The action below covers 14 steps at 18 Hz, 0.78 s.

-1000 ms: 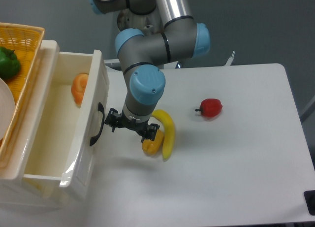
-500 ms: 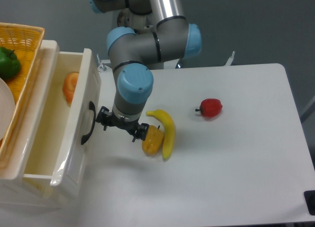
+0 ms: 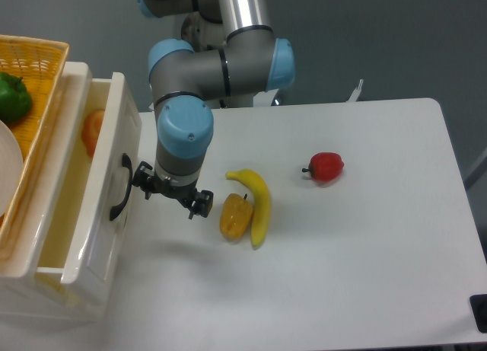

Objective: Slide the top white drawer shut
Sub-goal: 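Push the white drawer inward into the cabinet with the gripper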

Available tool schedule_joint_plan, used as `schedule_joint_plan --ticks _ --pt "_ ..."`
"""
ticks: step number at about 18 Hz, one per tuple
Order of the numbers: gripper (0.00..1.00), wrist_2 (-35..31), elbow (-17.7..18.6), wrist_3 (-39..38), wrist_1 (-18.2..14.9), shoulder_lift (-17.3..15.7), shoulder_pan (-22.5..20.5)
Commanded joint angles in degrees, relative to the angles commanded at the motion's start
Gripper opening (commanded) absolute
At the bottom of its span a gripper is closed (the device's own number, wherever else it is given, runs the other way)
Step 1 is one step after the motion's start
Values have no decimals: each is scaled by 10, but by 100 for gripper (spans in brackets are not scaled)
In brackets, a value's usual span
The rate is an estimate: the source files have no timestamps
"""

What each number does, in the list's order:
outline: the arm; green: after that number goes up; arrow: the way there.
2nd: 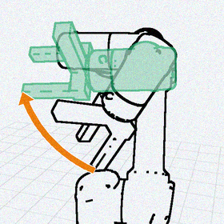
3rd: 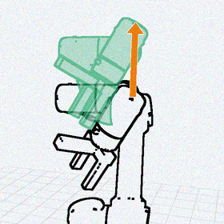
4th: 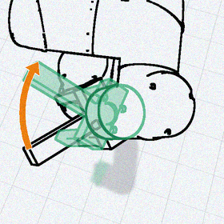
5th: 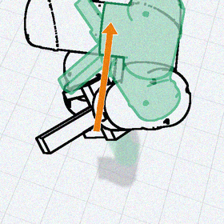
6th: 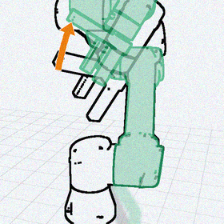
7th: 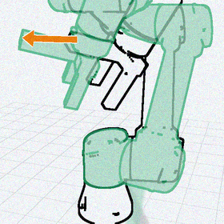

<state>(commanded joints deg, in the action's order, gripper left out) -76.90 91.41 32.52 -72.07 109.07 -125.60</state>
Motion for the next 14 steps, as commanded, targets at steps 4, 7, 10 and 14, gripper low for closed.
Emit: schedule_joint_plan --ticks 4,7,10,14 --pt "100 0 -1 1 1 0 8" --pt "100 0 -2 1 2 2 11" --pt "100 -9 -1 2 2 1 18" --pt "100 -22 -1 -1 0 -1 26"
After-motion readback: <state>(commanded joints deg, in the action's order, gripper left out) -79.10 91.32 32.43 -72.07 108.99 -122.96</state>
